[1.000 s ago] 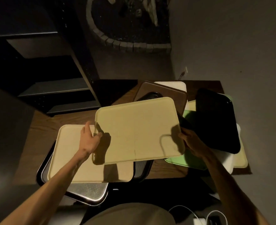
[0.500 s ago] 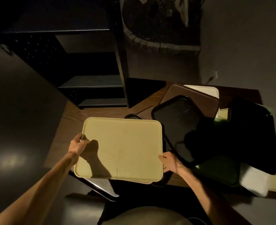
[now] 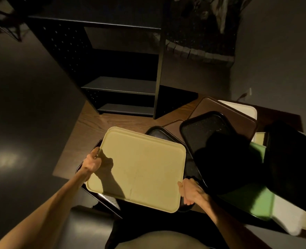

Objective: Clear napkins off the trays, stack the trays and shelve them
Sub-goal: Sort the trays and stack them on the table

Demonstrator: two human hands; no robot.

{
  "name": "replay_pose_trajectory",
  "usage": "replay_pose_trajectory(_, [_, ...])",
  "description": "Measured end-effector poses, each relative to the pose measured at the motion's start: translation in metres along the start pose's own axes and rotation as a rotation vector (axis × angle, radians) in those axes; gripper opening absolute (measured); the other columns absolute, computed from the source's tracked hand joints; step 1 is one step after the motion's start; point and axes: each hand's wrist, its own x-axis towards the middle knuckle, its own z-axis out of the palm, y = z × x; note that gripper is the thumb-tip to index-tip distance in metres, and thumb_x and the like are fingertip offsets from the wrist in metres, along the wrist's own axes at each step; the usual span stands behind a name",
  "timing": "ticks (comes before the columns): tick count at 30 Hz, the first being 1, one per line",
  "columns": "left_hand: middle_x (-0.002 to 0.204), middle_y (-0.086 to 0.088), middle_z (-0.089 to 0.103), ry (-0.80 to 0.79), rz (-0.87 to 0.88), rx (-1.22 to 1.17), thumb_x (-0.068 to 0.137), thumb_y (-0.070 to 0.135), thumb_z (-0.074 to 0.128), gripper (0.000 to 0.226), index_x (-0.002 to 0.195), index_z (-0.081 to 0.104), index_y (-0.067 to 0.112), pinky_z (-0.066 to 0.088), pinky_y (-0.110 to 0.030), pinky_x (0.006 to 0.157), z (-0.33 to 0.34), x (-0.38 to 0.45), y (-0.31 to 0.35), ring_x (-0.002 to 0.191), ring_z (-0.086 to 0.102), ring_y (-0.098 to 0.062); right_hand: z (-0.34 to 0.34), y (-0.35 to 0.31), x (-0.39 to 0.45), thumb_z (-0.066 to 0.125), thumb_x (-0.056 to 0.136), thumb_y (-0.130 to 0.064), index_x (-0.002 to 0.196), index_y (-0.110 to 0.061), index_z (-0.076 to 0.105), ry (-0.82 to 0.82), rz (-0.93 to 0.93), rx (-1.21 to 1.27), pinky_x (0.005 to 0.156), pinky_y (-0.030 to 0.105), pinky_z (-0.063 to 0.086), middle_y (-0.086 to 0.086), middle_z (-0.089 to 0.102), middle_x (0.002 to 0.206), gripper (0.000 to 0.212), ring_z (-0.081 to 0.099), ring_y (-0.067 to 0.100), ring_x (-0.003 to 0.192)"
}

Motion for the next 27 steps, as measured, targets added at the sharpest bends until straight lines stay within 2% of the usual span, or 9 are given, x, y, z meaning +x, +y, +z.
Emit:
replay_pose_trajectory(2, [0.126, -0.020, 0.059, -0.002, -0.022, 0.002, 0.089, 0.005, 0.050, 0.049, 0.137, 0.051, 0.013, 0.053, -0.046, 0.092, -0.002, 0.004, -0.010, 0.102, 0.058, -0.031, -0.012, -0.003, 0.004, 0.038, 0.098, -0.038, 0.064, -0.012, 0.052, 0.073, 0.009, -0.066, 0.076, 0.031, 0.056, 0.012, 0.074, 0.088, 0.045, 0.072, 0.028, 0.081])
replay_pose_trajectory(5, [0.107, -0.015, 0.061, 0.001, -0.064, 0.013, 0.094, 0.014, 0.055, 0.043, 0.136, 0.051, 0.012, 0.050, -0.032, 0.070, -0.005, -0.004, -0.023, 0.082, 0.058, -0.022, -0.024, -0.012, 0.017, 0.044, 0.095, -0.042, 0.073, -0.010, 0.061, 0.291, -0.076, -0.069, 0.068, 0.028, 0.054, 0.008, 0.073, 0.078, 0.042, 0.071, 0.026, 0.073])
replay_pose_trajectory(7, [0.107, -0.014, 0.060, -0.004, -0.094, -0.006, 0.095, 0.017, 0.057, 0.042, 0.137, 0.051, 0.012, 0.050, -0.030, 0.071, -0.004, -0.011, -0.034, 0.084, 0.058, -0.022, -0.034, -0.026, 0.031, 0.053, 0.090, -0.038, 0.071, -0.009, 0.064, 0.431, -0.196, -0.041, 0.060, 0.027, 0.051, 0.008, 0.070, 0.071, 0.036, 0.071, 0.027, 0.069])
replay_pose_trajectory(10, [0.113, -0.015, 0.063, 0.003, -0.145, -0.124, 0.093, 0.017, 0.063, 0.040, 0.131, 0.056, 0.006, 0.053, -0.037, 0.089, -0.002, -0.016, -0.060, 0.095, 0.060, -0.027, -0.058, -0.060, 0.048, 0.046, 0.094, -0.040, 0.092, -0.014, 0.061, 0.339, -0.318, -0.060, 0.076, 0.032, 0.054, 0.009, 0.068, 0.091, 0.030, 0.067, 0.029, 0.088])
replay_pose_trajectory(11, [0.111, -0.015, 0.065, 0.003, -0.179, -0.201, 0.092, 0.016, 0.065, 0.040, 0.129, 0.056, 0.004, 0.056, -0.040, 0.089, -0.002, -0.018, -0.069, 0.093, 0.063, -0.029, -0.064, -0.071, 0.052, 0.045, 0.094, -0.041, 0.100, -0.015, 0.060, 0.312, -0.333, -0.085, 0.082, 0.036, 0.053, 0.009, 0.067, 0.100, 0.030, 0.065, 0.029, 0.095])
replay_pose_trajectory(14, [0.110, -0.018, 0.063, -0.002, -0.246, -0.474, 0.089, 0.009, 0.069, 0.044, 0.129, 0.052, 0.003, 0.059, -0.039, 0.070, 0.006, -0.033, -0.085, 0.087, 0.063, -0.029, -0.074, -0.097, 0.060, 0.051, 0.093, -0.038, 0.120, -0.015, 0.056, 0.369, -0.413, -0.054, 0.092, 0.042, 0.049, 0.010, 0.057, 0.119, 0.036, 0.055, 0.028, 0.111])
replay_pose_trajectory(19, [0.110, -0.022, 0.064, -0.013, -0.386, -0.842, 0.092, 0.010, 0.063, 0.035, 0.124, 0.055, 0.000, 0.054, -0.039, 0.070, 0.029, -0.051, -0.096, 0.091, 0.063, -0.030, -0.080, -0.132, 0.078, 0.052, 0.095, -0.040, 0.145, -0.013, 0.035, 0.348, -0.419, -0.109, 0.109, 0.047, 0.035, 0.012, 0.042, 0.143, 0.060, 0.040, 0.030, 0.131])
replay_pose_trajectory(22, [0.094, -0.019, 0.066, -0.102, -0.451, -1.004, 0.095, 0.018, 0.059, 0.016, 0.102, 0.060, 0.004, 0.057, -0.040, 0.070, 0.047, -0.062, -0.095, 0.086, 0.065, -0.031, -0.078, -0.143, 0.094, 0.046, 0.098, -0.041, 0.149, -0.013, 0.030, 0.283, -0.348, -0.115, 0.112, 0.050, 0.029, 0.015, 0.038, 0.148, 0.060, 0.037, 0.033, 0.136])
replay_pose_trajectory(27, [0.103, -0.013, 0.072, -0.278, -0.484, -0.986, 0.101, 0.037, 0.047, 0.030, 0.110, 0.061, 0.012, 0.054, -0.048, 0.093, 0.076, -0.067, -0.085, 0.098, 0.068, -0.032, -0.075, -0.144, 0.118, 0.033, 0.103, -0.035, 0.134, -0.017, 0.045, 0.299, -0.345, -0.075, 0.100, 0.049, 0.039, 0.018, 0.052, 0.133, 0.038, 0.049, 0.037, 0.123])
